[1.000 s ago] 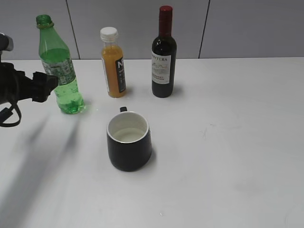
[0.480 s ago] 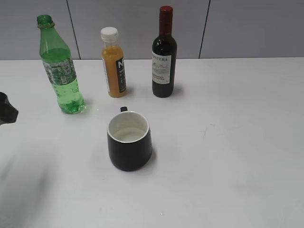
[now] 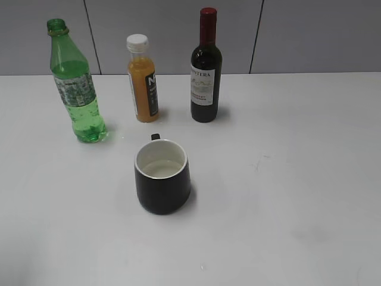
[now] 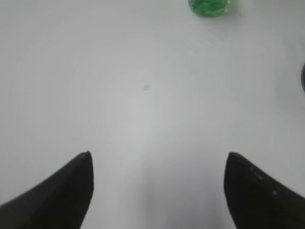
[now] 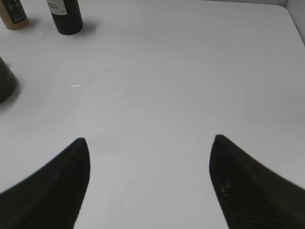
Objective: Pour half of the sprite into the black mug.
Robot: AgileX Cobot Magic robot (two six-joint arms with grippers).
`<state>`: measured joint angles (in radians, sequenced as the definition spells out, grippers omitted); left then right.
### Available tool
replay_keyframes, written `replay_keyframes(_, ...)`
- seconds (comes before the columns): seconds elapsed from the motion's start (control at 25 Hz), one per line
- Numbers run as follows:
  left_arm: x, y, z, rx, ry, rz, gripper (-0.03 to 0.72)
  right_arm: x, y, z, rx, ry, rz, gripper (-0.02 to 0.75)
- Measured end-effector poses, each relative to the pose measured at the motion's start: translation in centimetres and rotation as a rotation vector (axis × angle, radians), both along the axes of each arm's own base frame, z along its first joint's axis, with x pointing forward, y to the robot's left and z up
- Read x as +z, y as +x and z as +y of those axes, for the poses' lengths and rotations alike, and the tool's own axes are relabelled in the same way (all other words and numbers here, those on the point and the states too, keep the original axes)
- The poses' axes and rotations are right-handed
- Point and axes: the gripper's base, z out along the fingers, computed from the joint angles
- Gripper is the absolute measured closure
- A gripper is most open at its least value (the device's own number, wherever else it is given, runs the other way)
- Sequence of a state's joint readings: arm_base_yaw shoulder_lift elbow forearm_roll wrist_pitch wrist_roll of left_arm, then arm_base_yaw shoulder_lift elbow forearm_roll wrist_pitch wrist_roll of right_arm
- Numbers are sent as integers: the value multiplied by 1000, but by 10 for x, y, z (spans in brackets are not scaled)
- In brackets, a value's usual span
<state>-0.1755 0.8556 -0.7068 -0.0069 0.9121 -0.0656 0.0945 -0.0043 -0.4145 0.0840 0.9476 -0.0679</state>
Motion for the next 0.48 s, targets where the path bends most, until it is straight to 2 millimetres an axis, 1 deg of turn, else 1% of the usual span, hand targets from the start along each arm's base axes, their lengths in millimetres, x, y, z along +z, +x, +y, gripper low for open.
replay_keyframes(0.28, 23, -49, 12, 12, 6, -140, 45, 0, 0, 0, 0, 0, 0, 148)
replay_keyframes(0.48, 32, -73, 19, 29, 14, -243, 53, 0, 0, 0, 0, 0, 0, 148)
